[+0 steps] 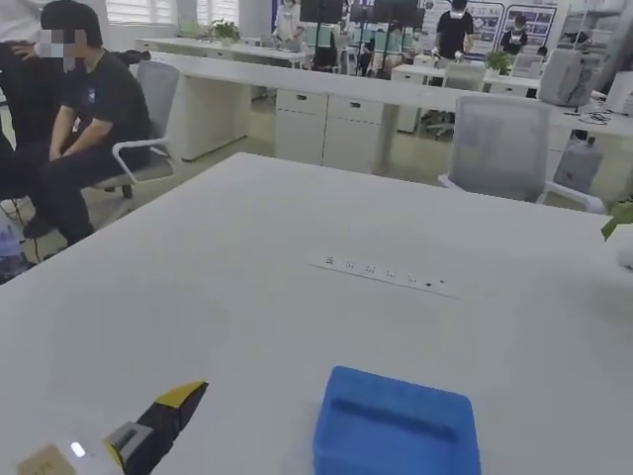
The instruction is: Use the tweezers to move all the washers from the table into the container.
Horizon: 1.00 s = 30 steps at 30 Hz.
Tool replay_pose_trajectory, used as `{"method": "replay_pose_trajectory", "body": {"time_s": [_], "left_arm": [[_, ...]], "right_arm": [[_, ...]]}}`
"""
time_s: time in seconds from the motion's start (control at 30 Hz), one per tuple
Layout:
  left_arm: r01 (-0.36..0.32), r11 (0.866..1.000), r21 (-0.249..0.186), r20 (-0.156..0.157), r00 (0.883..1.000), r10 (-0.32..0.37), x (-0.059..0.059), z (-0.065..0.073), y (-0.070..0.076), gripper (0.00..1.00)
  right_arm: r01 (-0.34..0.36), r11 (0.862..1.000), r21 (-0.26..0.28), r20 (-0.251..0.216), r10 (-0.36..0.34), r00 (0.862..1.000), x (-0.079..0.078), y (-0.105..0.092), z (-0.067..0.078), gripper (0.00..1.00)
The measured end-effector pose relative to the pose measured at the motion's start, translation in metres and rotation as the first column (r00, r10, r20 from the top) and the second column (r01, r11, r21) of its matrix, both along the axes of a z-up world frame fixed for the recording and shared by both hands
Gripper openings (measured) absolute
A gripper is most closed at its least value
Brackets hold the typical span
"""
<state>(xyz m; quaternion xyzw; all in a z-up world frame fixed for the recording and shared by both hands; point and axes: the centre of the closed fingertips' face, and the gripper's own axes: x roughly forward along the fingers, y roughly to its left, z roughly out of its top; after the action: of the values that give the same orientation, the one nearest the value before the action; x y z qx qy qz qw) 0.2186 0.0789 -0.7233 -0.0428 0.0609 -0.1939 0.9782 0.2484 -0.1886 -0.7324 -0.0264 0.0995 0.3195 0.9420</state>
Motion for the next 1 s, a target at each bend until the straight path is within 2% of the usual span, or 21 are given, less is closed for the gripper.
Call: {"method": "replay_pose_trajectory", "body": {"time_s": [0.33,0.63,1.0], "left_arm": [[-0.004,1.000,0.007,-0.013,1.000,0.004,0.000,-0.003,0.001,0.99],[-0.003,1.000,0.030,-0.033,0.999,0.004,0.001,-0.008,0.000,0.99],[-0.005,0.999,0.036,-0.047,0.999,0.007,0.002,-0.012,0.000,0.99]], "right_arm": [[0.032,0.999,0.017,0.019,-0.032,0.999,0.003,-0.008,0.005,0.79],[0.061,0.997,0.043,0.013,-0.062,0.998,0.005,-0.014,0.005,0.79],[0.041,0.999,0.013,-0.007,-0.041,0.999,0.005,-0.010,-0.002,0.78]]}}
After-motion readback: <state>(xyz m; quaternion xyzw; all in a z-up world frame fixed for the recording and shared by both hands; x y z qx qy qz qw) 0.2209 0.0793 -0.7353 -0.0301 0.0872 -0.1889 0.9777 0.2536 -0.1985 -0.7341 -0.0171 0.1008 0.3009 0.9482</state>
